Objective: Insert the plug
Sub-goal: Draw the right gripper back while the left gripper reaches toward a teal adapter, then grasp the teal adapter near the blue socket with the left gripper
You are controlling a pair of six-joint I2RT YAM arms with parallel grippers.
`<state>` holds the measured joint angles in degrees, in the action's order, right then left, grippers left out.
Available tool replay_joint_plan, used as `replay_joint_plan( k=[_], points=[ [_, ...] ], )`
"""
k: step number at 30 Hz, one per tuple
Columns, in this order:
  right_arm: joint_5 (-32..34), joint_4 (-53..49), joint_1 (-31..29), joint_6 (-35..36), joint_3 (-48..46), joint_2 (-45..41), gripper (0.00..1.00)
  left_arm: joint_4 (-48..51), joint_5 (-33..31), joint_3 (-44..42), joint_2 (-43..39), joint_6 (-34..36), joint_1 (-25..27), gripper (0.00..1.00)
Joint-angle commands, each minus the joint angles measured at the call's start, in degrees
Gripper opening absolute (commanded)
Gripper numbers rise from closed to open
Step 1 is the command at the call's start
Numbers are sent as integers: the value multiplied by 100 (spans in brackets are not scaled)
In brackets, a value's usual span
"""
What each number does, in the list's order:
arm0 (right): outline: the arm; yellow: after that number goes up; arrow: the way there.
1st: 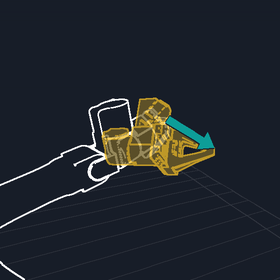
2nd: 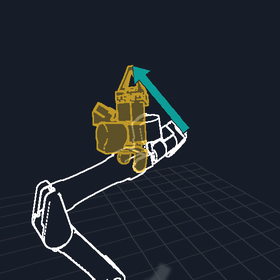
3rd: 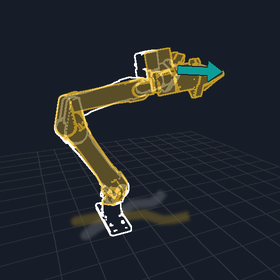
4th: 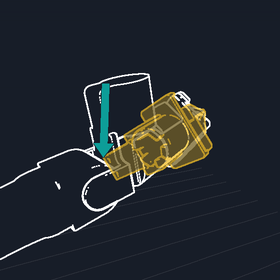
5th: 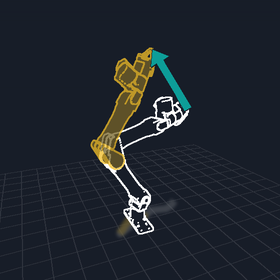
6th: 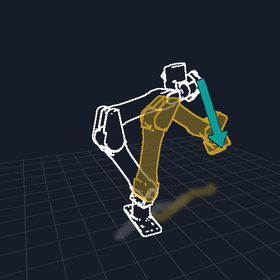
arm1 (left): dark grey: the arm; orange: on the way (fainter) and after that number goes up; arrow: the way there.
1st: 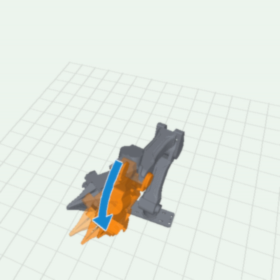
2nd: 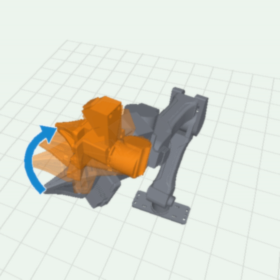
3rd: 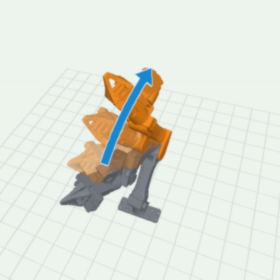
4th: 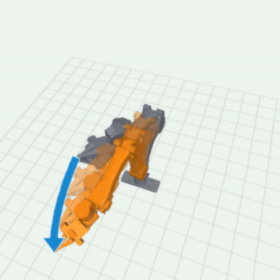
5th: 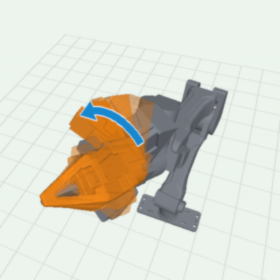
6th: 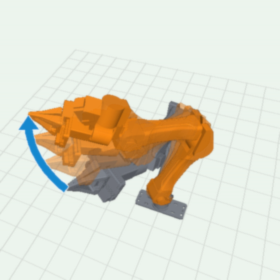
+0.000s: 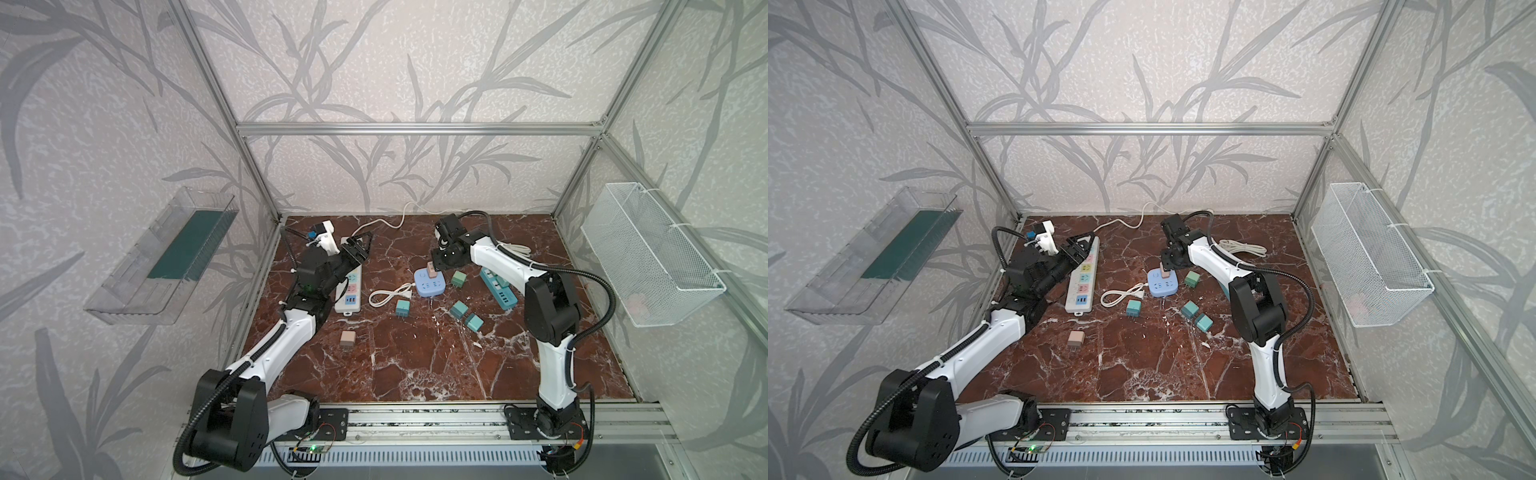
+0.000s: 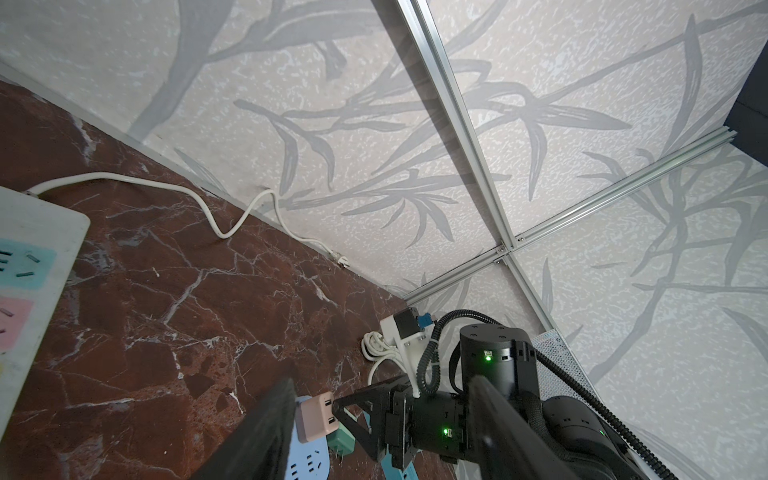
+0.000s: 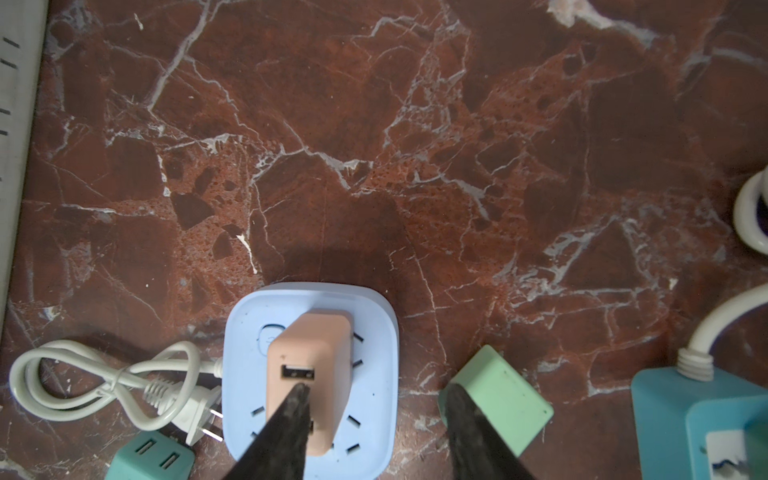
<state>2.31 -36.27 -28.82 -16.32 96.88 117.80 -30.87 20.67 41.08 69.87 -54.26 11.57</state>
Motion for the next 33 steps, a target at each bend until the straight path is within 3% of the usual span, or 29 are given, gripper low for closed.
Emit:
replay_joint_plan(
  k=[1, 5, 9, 16, 22, 28, 33],
  points=[
    [-81, -14, 7, -62, -233, -778, 54, 2, -5, -2, 53, -69, -24, 67],
    [-78, 451, -11, -299, -1242, -1689, 58, 834, -59, 278, 117, 188, -8, 66],
    [-89, 975, -12, -575, -2667, -2679, 59, 2474, -314, 940, 384, 933, 230, 64],
    [-70, 1186, -10, -628, -4039, -3826, 62, 5496, -1018, 2674, 1646, 2886, 1327, 65],
    [-69, 1291, 8, -584, -4513, -4107, 65, 6889, -1722, 3489, 2540, 3927, 2200, 68],
    [-225, 1426, 25, -548, -4723, -4325, 67, 7610, -2070, 3740, 3212, 3940, 2774, 71],
    [-276, 1609, 33, -574, -4939, -4433, 68, 7655, -2247, 3636, 3464, 3811, 2829, 71]
  ],
)
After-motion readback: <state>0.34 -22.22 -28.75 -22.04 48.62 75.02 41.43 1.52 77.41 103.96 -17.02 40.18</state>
